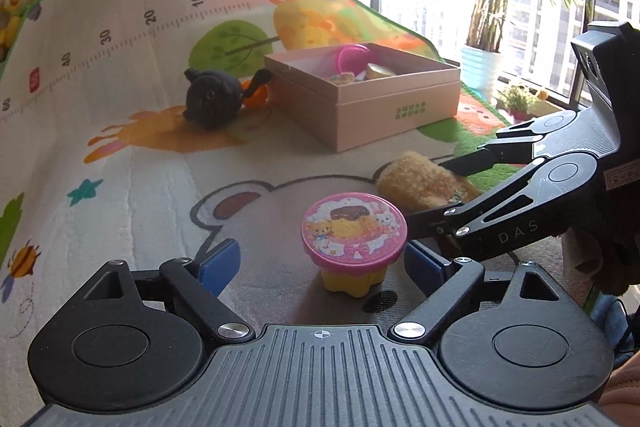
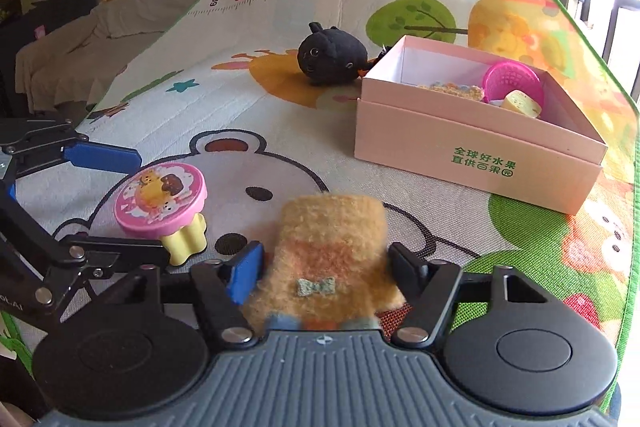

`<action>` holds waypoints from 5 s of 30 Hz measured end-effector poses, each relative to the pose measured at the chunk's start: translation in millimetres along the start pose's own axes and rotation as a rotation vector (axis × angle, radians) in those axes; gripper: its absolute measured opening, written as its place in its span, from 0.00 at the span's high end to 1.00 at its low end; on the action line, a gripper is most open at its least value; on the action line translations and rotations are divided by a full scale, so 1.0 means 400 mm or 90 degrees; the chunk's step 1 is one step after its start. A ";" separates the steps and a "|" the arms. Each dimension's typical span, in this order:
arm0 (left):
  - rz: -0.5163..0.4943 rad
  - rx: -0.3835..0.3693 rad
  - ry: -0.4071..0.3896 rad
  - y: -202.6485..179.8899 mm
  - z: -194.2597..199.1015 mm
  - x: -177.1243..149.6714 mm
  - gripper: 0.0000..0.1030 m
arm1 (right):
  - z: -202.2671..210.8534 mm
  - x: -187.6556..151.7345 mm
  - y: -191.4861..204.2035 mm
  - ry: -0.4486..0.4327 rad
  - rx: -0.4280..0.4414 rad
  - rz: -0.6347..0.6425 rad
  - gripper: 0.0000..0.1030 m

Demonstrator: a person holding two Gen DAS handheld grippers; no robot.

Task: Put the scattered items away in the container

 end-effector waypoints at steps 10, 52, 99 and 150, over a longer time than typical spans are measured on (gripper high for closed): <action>0.006 -0.038 0.032 -0.044 -0.043 -0.009 0.15 | 0.113 0.007 -0.066 -0.025 -0.035 -0.054 0.53; -0.053 -0.117 0.069 -0.210 -0.040 -0.013 0.09 | 0.201 -0.069 -0.113 -0.046 -0.056 -0.106 0.50; -0.124 -0.093 -0.177 -0.113 -0.333 0.456 0.43 | 0.052 0.457 -0.392 -0.200 -0.056 -0.124 0.28; 0.190 0.082 -0.056 0.306 -0.209 0.072 0.00 | -0.438 0.459 0.150 0.108 0.162 0.070 0.47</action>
Point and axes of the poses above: each gripper's, at about its wrist camera, not at the fingertips, and z roughly against the way its jaws point, y to its left, x to its top, the point moved 10 cm from there along -z, roughly the way its jaws point, and after that the axes turned 15 degrees about -y, right-handed, at the moved point
